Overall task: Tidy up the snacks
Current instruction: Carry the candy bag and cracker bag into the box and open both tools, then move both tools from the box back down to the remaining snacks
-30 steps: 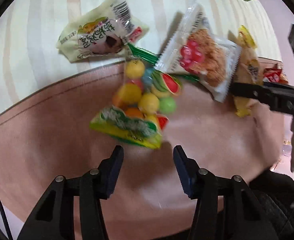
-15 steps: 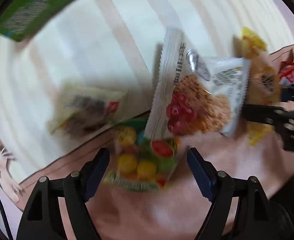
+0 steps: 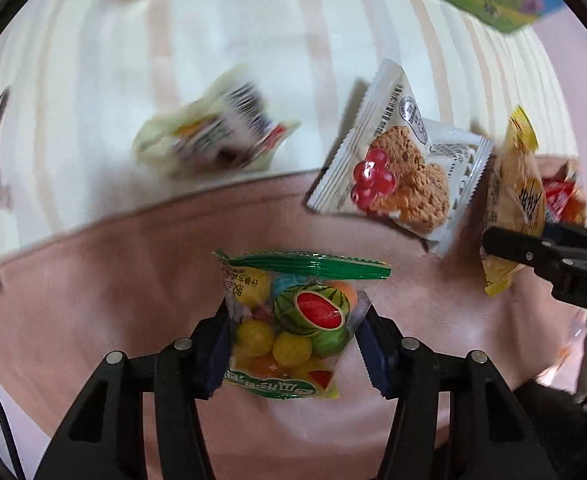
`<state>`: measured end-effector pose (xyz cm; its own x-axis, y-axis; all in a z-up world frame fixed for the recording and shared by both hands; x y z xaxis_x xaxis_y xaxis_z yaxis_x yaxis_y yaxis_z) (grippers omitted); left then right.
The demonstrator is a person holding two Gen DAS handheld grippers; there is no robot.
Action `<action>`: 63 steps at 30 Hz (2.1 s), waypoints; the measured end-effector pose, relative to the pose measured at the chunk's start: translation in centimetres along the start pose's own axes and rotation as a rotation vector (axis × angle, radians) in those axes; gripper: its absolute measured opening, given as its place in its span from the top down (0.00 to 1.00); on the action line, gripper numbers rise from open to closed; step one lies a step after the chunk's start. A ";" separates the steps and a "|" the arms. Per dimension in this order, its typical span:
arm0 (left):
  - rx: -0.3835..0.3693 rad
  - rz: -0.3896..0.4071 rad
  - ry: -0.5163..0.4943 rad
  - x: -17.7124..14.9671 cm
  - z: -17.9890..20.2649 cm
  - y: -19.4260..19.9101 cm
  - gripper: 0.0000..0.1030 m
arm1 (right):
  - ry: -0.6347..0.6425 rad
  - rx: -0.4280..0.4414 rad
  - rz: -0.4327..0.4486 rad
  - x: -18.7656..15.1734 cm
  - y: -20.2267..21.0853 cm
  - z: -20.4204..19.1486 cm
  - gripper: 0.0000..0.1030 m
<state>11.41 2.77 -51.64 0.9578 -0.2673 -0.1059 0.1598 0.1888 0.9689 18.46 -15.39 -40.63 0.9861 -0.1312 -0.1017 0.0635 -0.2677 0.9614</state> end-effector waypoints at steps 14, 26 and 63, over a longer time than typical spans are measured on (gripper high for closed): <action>-0.173 0.297 0.033 4.8 4.0 16.0 0.49 | 0.050 0.171 0.215 3.1 15.9 -2.4 0.44; 0.067 0.424 0.023 22.7 1.4 24.6 0.48 | 0.149 0.007 0.466 17.0 25.5 -2.4 0.44; 0.187 0.512 0.075 19.8 -0.3 23.3 0.28 | 0.064 -0.169 0.483 17.5 24.4 -0.1 0.05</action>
<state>34.14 2.20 -31.25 0.9176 -0.1159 0.3802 -0.3695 0.1035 0.9234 37.23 -24.11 -18.95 0.9163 -0.1413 0.3747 -0.3825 -0.0320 0.9234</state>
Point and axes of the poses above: each gripper's, at about its wrist camera, not at the fingertips, and y roughly against the way its jaws point, z to its right, x to its top, the point moved 9 cm from there along -y, roughly the way its jaws point, and after that the axes turned 4 degrees about -x, right-handed, at the moved point
